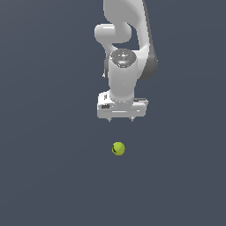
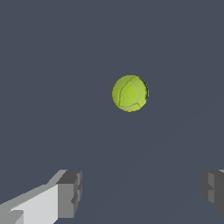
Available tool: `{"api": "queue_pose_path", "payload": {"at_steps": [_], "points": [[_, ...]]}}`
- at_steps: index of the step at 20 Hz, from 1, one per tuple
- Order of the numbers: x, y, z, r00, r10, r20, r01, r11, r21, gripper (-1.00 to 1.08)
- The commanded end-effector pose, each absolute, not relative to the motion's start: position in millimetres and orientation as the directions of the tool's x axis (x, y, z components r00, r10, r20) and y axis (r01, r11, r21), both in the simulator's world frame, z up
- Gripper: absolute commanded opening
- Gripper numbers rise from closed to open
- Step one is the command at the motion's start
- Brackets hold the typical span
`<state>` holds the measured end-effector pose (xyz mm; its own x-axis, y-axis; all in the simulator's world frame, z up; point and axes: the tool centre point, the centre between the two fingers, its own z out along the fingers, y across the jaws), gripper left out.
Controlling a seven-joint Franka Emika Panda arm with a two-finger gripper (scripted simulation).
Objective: Pick up the object and move it to a goal position.
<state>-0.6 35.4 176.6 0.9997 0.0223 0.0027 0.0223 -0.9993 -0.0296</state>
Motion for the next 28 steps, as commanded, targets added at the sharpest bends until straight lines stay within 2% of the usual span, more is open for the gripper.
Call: {"api": "queue_pose_path", "payload": {"at_steps": [1, 17, 28], "points": [[3.8, 35.3, 172.8, 1.000, 0.006, 0.001, 0.006, -1.000, -0.029, 1.00], [65.5, 29.3, 111.9, 0.972, -0.234, -0.002, -0.234, -0.972, -0.009, 1.00], [80.4, 27.8, 91.3, 0.954, -0.299, 0.000, -0.299, -0.954, 0.000, 1.00]]}}
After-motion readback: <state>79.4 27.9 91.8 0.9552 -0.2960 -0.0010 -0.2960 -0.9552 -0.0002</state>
